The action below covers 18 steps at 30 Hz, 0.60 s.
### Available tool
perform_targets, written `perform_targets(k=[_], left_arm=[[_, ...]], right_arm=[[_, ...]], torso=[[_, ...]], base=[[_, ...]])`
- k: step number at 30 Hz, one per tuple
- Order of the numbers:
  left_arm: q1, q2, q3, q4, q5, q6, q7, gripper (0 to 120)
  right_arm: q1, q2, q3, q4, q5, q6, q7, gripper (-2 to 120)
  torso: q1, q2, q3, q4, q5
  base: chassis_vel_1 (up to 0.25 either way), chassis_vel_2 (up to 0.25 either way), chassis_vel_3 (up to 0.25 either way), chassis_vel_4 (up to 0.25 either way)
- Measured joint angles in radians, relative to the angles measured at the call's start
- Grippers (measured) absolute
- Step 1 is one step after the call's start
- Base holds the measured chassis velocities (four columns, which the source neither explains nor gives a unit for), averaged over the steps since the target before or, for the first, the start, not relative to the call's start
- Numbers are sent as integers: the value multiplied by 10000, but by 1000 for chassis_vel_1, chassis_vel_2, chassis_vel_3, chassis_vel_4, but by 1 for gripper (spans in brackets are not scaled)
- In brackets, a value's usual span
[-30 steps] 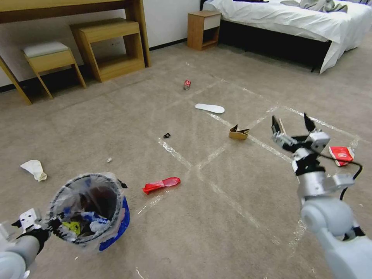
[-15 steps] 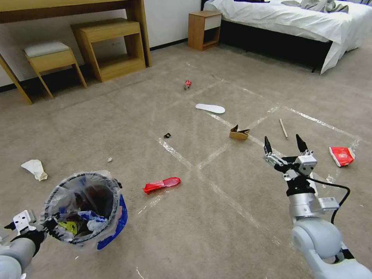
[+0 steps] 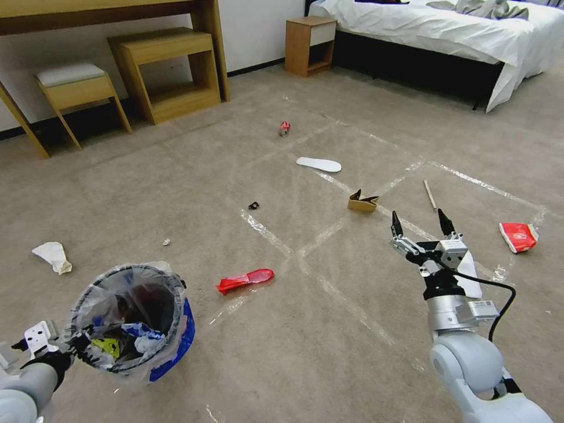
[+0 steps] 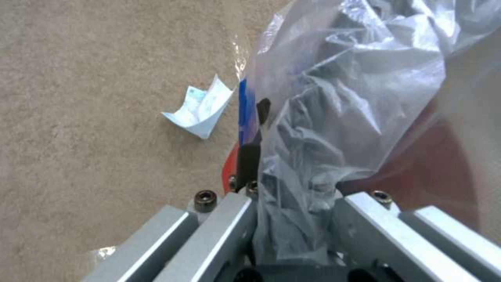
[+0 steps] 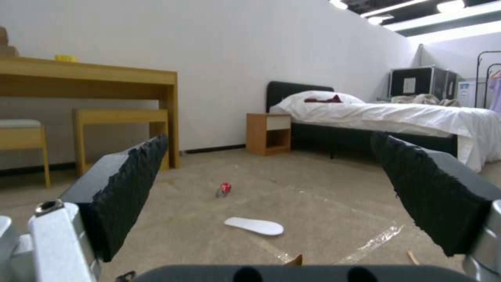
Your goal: Pick up the trash bin and place the garbage on the floor into it.
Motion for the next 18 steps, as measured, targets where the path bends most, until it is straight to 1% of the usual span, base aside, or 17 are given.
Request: perform_targets(k=[6,10,11,12,14,15,18], left_arm=[[41,-12,0,-53,13,-26,5,0],[64,-15,-8,-77,13,-31,6,0],[74,-17,-15,-90,13,-33,8,0],[74,-17,-15,-90,13,-33,8,0],[92,-18,-26,-106,13,-35,9,0],[95,-18,-31,-110,13,-34,9,0],[101,-19,-39,-124,13,-35,10,0]], right_arm=[[10,-20,-9,-4,6,0,-26,95],[17,-20,-19,-11,-1,-1,-28,94],[24,-19,-20,-11,0,-2,-29,92],[24,-19,-20,-11,0,-2,-29,92],[18,-25,-18,-6,8,-2,-72,85],[13,-31,-17,-3,12,-2,-74,89],[4,-35,-12,-3,13,-3,-84,92]], torso=[[0,0,0,0,1],[0,0,1,-1,0],[0,0,1,0,1],[0,0,1,0,1],[0,0,1,0,1],[0,-1,1,0,1],[0,0,1,0,1]], base=[[0,0,0,0],[-54,46,45,-48],[-52,53,57,-72],[-52,53,57,-72],[-26,21,28,-36],[0,0,0,0],[0,0,0,0]])
